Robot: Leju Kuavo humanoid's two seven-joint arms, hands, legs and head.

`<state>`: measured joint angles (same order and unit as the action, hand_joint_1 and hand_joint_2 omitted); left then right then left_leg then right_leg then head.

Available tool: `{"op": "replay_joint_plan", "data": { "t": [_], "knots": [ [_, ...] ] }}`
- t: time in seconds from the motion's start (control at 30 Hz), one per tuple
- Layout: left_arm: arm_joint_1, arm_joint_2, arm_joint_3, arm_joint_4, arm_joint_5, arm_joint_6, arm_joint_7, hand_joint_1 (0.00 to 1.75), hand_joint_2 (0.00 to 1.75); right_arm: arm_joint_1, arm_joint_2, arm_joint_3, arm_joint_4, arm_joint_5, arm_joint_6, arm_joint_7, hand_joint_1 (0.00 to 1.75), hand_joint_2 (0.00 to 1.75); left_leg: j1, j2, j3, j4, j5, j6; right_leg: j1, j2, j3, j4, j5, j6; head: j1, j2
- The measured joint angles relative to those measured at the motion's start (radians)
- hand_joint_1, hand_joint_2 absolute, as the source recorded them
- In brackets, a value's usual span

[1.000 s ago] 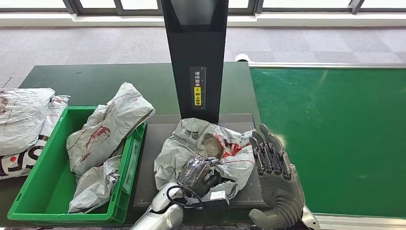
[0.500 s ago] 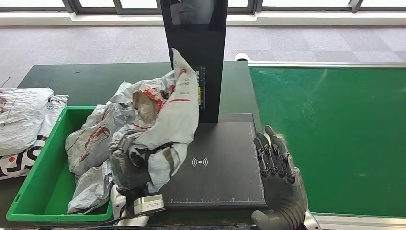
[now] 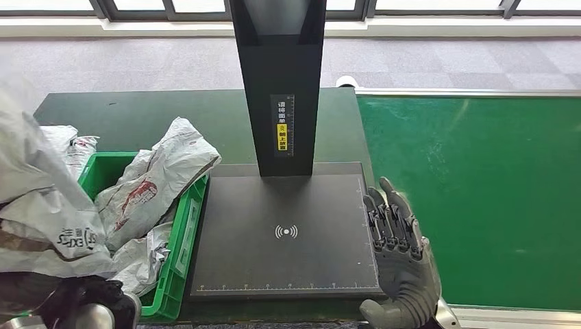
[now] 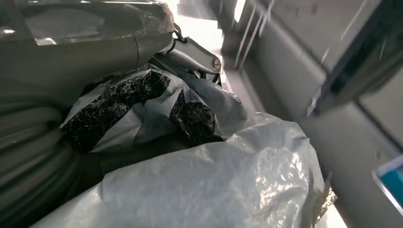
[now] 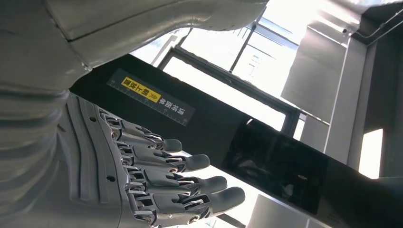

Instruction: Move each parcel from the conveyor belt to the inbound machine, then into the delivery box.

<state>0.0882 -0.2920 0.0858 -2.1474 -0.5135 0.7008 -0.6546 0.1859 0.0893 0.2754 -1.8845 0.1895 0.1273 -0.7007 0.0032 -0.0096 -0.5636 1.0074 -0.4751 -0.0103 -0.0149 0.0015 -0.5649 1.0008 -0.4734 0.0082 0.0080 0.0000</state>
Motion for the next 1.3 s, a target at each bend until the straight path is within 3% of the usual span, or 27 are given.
{"op": "replay_joint_plan", "data": {
  "t": [0.23, 0.6, 0.73, 0.9, 1.07, 1.2, 1.27, 1.3],
  "knots": [
    [-0.048, -0.004, 0.201, 0.061, -0.022, -0.001, 0.000, 1.75, 1.75, 0.002, 0.000, 0.000, 0.000, -0.001, 0.001, 0.000, 0.00, 1.75, 0.000, 0.002, 0.000, 0.000, 0.001, 0.000, 0.000, 0.002, -0.001, 0.000, 0.001, -0.001, 0.000, 0.000],
    [-0.074, -0.004, 0.273, 0.157, -0.068, -0.001, 0.001, 1.75, 1.75, 0.003, 0.000, 0.000, 0.000, 0.000, 0.001, 0.000, 0.00, 1.75, 0.000, 0.003, 0.001, 0.000, 0.000, 0.000, 0.000, 0.003, -0.002, 0.000, 0.001, -0.001, 0.000, 0.000],
    [-0.136, -0.002, 0.303, 0.342, -0.241, -0.001, 0.049, 1.75, 1.75, 0.012, 0.000, 0.000, -0.008, 0.007, 0.001, 0.000, 0.00, 1.75, 0.000, 0.003, 0.001, 0.000, 0.001, 0.000, 0.000, 0.002, -0.002, 0.000, 0.001, 0.000, 0.000, 0.000],
    [-0.263, 0.018, 0.318, 0.649, -0.463, -0.005, 0.239, 1.75, 1.75, 0.030, 0.000, 0.000, -0.025, 0.019, 0.014, 0.000, 0.00, 1.75, 0.000, 0.003, 0.001, 0.000, 0.003, -0.001, 0.000, 0.002, 0.000, 0.000, 0.004, -0.002, 0.000, 0.000],
    [-0.375, 0.051, 0.318, 0.878, -0.552, -0.020, 0.356, 1.75, 1.75, 0.037, 0.001, 0.000, -0.028, 0.023, 0.029, 0.000, 0.00, 1.75, -0.001, 0.003, 0.005, -0.001, 0.003, -0.001, -0.002, 0.002, 0.003, 0.000, 0.004, -0.002, 0.000, 0.000],
    [-0.420, 0.070, 0.316, 0.994, -0.587, -0.025, 0.398, 1.73, 1.75, 0.038, 0.001, 0.000, -0.028, 0.019, 0.035, 0.000, 0.00, 1.75, -0.002, 0.003, 0.004, -0.003, 0.001, -0.002, -0.002, 0.002, 0.008, 0.000, 0.002, -0.003, 0.000, 0.000],
    [-0.434, 0.078, 0.316, 1.036, -0.594, -0.026, 0.412, 0.86, 1.75, 0.038, 0.001, 0.000, -0.028, 0.016, 0.037, 0.000, 0.00, 1.75, -0.002, 0.004, 0.005, -0.003, 0.000, -0.002, -0.002, 0.002, 0.010, 0.000, 0.001, -0.004, 0.000, 0.000],
    [-0.439, 0.081, 0.316, 1.051, -0.593, -0.025, 0.415, 0.43, 1.31, 0.038, 0.001, 0.000, -0.028, 0.015, 0.038, 0.000, 0.00, 1.75, -0.002, 0.004, 0.006, -0.004, 0.000, -0.002, -0.002, 0.003, 0.011, 0.000, 0.001, -0.004, 0.000, 0.000]
  ]
}}
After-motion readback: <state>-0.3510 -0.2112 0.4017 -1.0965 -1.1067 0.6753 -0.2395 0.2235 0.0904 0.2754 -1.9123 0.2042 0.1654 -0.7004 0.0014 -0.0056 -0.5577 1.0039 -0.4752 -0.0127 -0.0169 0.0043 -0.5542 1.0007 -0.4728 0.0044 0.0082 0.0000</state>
